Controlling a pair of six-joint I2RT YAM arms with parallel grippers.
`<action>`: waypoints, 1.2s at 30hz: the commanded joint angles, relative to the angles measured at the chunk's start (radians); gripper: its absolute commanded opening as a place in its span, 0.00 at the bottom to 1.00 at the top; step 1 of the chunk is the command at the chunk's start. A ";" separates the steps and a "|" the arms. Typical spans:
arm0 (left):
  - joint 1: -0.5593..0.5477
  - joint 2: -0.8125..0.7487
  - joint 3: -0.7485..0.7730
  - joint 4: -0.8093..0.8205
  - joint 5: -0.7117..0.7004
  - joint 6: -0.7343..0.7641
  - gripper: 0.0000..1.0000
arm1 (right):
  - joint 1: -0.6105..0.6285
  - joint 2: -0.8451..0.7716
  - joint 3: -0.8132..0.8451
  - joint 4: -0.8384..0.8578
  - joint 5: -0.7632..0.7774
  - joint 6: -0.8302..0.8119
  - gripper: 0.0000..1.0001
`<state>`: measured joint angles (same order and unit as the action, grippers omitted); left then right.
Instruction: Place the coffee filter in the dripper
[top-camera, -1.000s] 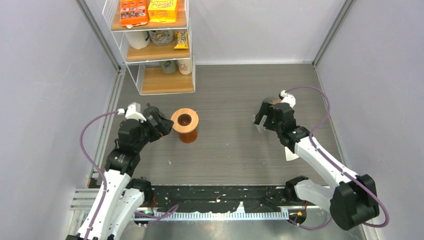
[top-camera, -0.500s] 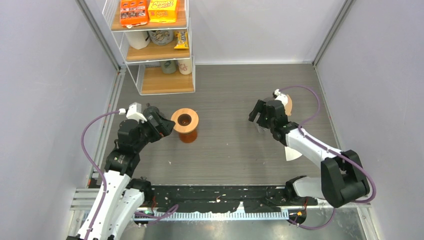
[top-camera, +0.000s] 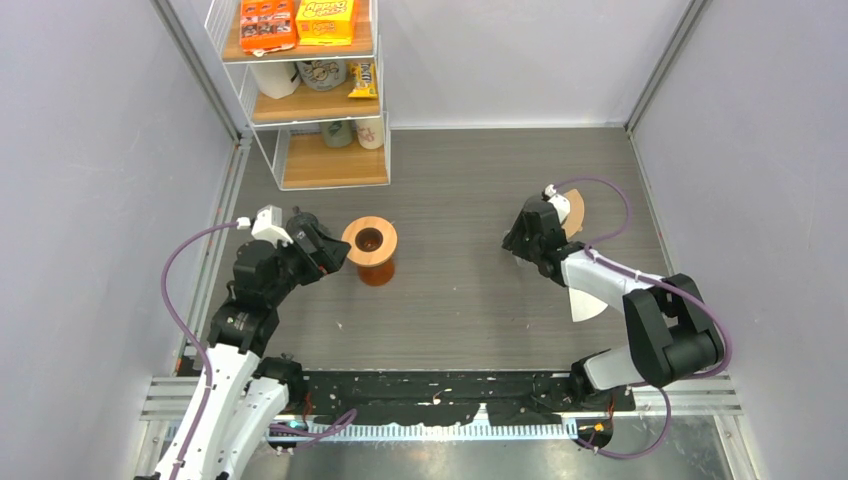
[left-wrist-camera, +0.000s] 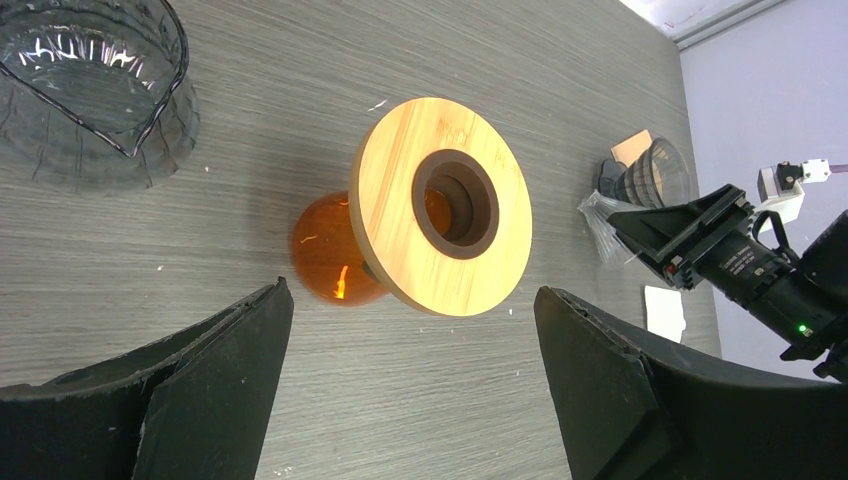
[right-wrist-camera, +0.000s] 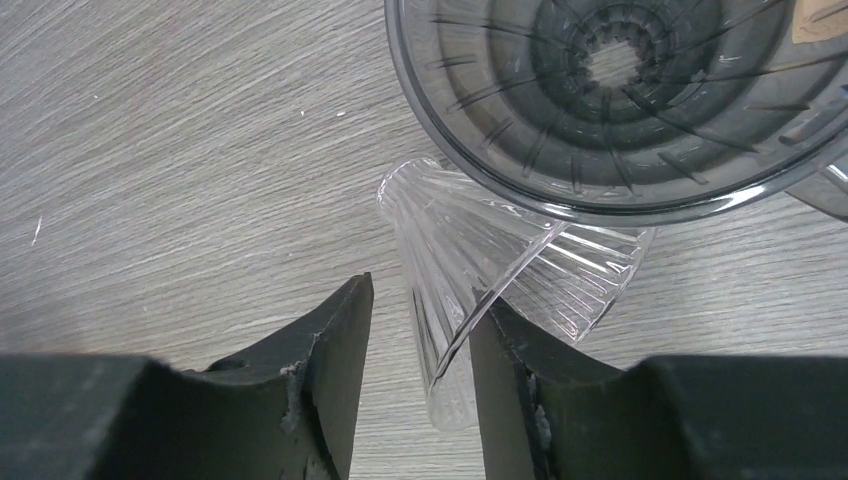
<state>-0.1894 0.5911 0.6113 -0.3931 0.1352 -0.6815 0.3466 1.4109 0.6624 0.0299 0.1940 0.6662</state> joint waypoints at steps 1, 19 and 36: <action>0.002 -0.017 0.013 0.054 0.021 -0.008 0.99 | -0.003 0.004 0.040 0.028 0.049 0.022 0.44; 0.002 -0.039 0.030 0.053 0.041 -0.013 0.99 | 0.001 -0.095 0.098 -0.078 -0.011 -0.281 0.06; -0.055 0.046 0.104 0.111 0.148 -0.028 0.99 | 0.454 -0.339 0.171 -0.263 -0.180 -1.374 0.05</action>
<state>-0.2104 0.5930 0.6514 -0.3328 0.2260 -0.7185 0.7727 1.1347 0.8082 -0.2047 0.1215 -0.3668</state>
